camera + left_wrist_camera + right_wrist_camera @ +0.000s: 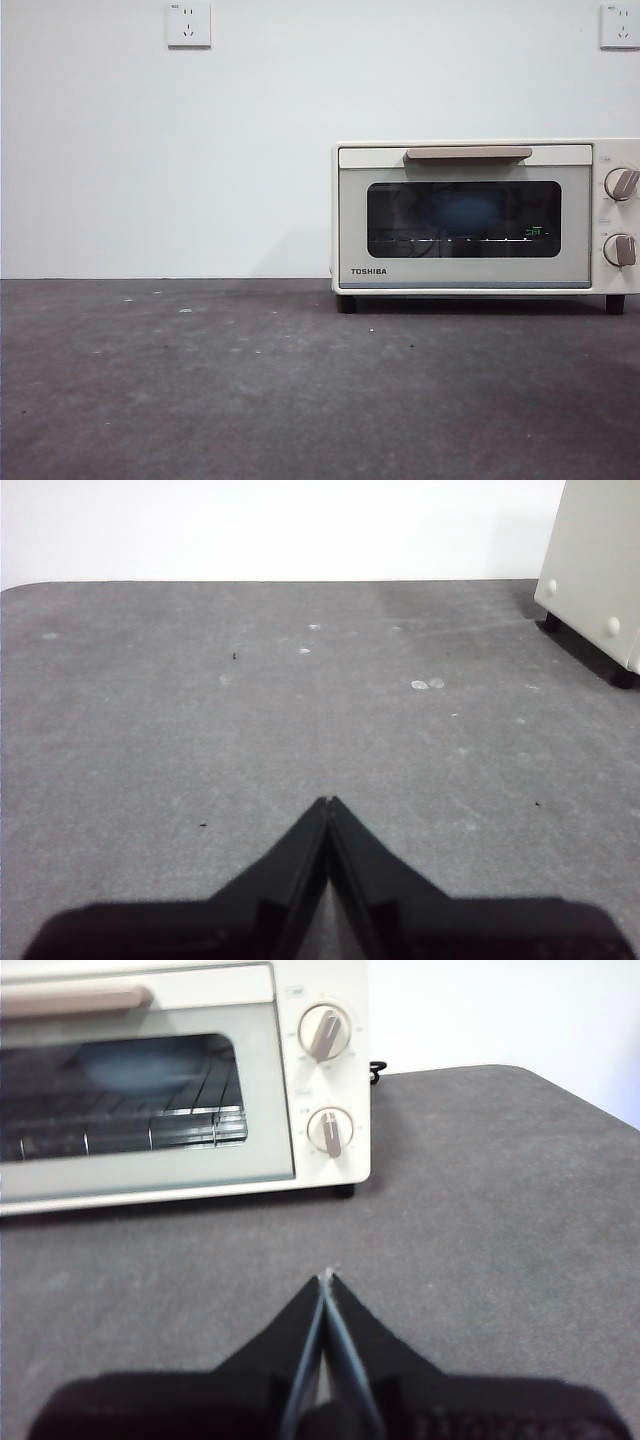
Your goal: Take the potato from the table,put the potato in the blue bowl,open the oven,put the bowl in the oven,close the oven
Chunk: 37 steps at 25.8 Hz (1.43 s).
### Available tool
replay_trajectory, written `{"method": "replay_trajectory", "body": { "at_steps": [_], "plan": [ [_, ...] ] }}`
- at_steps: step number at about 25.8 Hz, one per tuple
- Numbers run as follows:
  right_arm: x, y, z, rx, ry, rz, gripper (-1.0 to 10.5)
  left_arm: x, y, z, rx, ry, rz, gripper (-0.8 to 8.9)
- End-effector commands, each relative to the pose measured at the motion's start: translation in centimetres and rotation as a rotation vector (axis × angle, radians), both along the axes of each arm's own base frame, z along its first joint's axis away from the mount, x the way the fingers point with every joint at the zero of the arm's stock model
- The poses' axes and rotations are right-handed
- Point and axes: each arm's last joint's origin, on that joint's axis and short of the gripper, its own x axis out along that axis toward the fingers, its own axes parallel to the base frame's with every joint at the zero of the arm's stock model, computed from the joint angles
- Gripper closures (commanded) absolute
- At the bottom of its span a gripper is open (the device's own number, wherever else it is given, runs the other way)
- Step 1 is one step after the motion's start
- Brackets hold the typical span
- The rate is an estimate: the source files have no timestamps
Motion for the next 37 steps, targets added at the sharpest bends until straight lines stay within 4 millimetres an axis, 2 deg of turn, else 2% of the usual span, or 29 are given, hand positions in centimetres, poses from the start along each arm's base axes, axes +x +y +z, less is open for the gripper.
{"method": "replay_trajectory", "body": {
  "at_steps": [1, 10, 37],
  "plan": [
    [0.03, 0.00, -0.25, -0.061, 0.012, 0.009, 9.5, 0.06, 0.02, -0.27, 0.010, 0.003, -0.003, 8.18],
    [-0.02, 0.10, -0.62, -0.111, 0.055, 0.055, 9.5, 0.07, 0.02, -0.29, 0.010, 0.005, -0.003, 8.18],
    [-0.01, 0.10, -0.60, -0.110, 0.054, 0.054, 9.5, 0.07, 0.02, -0.29, 0.010, 0.005, -0.003, 8.17]
  ]
}}
